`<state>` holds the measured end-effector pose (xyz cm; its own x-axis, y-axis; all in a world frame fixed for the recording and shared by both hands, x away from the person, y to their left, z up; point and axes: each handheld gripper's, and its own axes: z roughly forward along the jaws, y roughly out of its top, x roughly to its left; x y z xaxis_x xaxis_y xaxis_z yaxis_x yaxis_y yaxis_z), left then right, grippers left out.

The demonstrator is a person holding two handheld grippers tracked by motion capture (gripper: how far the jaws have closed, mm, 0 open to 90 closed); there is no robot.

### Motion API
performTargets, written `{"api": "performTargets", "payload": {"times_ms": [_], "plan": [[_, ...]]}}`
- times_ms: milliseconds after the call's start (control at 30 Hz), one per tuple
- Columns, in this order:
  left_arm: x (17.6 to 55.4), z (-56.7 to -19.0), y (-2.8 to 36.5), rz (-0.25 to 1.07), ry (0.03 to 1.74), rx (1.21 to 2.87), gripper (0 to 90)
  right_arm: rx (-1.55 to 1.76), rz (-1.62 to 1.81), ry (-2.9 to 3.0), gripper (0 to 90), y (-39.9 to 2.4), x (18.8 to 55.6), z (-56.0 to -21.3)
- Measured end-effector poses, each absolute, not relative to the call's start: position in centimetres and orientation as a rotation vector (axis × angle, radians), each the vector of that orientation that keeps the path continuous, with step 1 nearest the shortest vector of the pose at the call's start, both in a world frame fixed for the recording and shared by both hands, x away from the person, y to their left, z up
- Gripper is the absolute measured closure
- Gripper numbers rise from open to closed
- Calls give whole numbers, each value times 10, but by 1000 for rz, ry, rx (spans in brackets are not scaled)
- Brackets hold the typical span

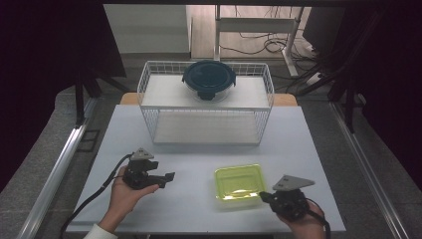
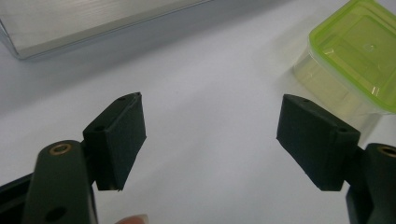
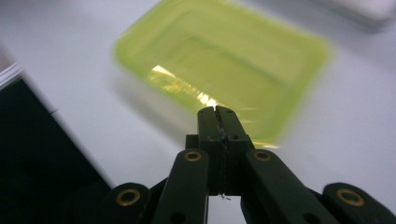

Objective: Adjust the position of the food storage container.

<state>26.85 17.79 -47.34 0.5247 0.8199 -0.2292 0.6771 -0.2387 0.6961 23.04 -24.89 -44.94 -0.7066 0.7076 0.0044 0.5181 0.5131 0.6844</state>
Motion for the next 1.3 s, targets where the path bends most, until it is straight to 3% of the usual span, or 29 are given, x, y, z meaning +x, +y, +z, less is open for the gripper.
{"api": "performTargets", "payload": {"times_ms": [367,1300], "plan": [[266,-474,179,230,1222,1983,232,1245,911,2385,892,-292,267,-468],[264,-473,190,211,1256,1944,233,1117,812,2555,891,-221,276,-486]]}}
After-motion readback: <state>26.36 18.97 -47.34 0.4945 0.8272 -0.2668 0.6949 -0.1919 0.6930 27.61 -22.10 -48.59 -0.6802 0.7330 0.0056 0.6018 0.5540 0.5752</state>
